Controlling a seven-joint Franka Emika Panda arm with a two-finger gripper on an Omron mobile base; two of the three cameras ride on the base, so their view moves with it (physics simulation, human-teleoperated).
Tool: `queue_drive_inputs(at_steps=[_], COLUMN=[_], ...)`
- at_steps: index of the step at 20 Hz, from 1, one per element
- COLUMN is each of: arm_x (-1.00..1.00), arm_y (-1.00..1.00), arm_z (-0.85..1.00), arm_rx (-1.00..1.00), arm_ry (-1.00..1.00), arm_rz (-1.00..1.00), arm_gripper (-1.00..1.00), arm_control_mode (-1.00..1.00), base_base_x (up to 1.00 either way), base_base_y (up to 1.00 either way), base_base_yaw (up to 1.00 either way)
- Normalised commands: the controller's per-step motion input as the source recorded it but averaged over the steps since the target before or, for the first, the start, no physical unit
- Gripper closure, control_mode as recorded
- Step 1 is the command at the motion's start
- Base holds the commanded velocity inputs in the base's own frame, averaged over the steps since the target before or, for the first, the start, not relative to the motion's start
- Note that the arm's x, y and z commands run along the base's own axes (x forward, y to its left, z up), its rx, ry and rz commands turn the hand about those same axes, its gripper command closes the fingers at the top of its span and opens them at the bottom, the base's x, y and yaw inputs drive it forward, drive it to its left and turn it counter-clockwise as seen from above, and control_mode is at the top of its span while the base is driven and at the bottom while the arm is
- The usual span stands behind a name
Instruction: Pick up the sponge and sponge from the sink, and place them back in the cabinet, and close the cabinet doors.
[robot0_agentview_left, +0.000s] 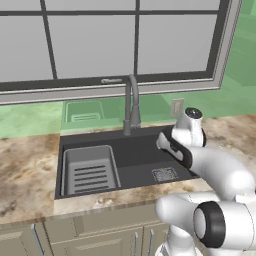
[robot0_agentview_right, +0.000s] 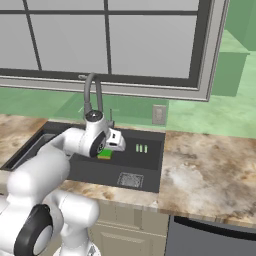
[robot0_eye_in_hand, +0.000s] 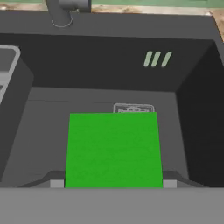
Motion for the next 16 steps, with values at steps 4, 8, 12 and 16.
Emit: queue_drive_inputs(at_steps=[4, 8, 12, 16], arm_x=[-0.14, -0.18, -0.19, -0.16], arm_y=[0.00, 0.00, 0.00, 0.00], arm_z=[0.52, 0.47, 0.48, 0.47], arm_rx=[0.00, 0.00, 0.00, 0.00], arm_ry=[0.00, 0.00, 0.00, 0.00], arm_rz=[0.00, -0.01, -0.01, -0.01], arm_gripper=[1.00, 1.00, 1.00, 1.00], arm_control_mode=[-1.00, -1.00, -1.00, -1.00], base_base_x=[0.00, 0.00, 0.00, 0.00], base_base_y=[0.00, 0.00, 0.00, 0.00], base_base_yaw=[0.00, 0.00, 0.00, 0.00])
